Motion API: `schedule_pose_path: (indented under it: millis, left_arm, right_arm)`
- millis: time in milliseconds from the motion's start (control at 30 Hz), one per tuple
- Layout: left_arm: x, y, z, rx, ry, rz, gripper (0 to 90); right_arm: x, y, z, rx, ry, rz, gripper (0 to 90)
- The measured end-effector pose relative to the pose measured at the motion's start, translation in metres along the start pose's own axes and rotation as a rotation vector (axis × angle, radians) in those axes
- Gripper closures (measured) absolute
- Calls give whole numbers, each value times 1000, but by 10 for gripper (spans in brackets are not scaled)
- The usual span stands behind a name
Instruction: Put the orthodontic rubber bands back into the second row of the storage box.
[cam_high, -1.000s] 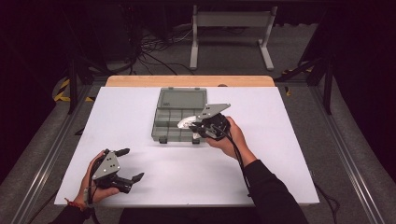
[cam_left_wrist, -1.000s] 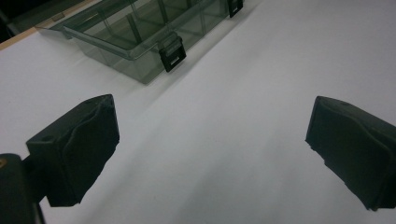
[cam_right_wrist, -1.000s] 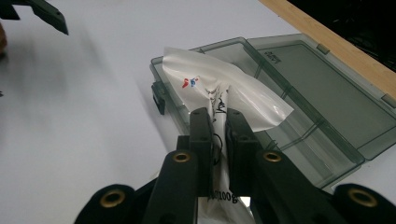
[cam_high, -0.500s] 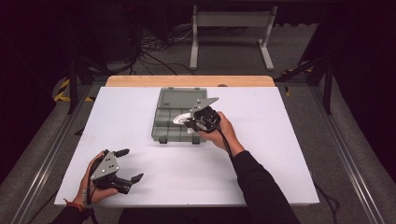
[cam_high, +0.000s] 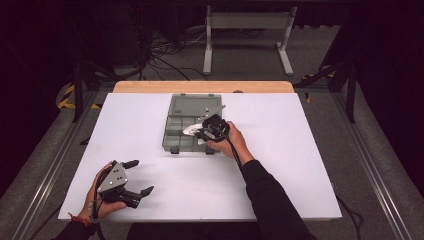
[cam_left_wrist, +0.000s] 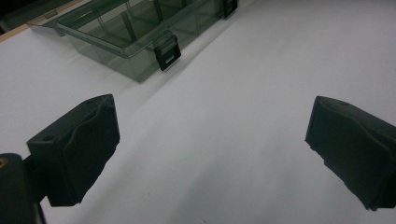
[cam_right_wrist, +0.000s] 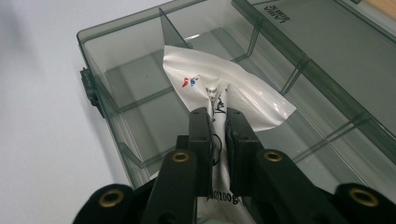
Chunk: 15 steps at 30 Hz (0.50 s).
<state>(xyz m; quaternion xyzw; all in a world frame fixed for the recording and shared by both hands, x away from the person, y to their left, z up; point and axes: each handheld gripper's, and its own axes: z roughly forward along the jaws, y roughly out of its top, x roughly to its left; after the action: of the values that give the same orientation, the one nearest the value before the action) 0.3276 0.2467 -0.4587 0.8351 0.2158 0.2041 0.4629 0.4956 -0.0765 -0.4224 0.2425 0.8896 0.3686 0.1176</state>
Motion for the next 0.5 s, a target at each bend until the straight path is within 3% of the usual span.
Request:
schedule_pose_path:
  millis: [167,500]
  left_arm:
    - [-1,0,0,0,-6,2,36]
    - [-1,0,0,4,-11,2,37]
  right_arm:
    - [1,-2,3,6,26,-5,830]
    - [5,-6,13,69,61,-11,833]
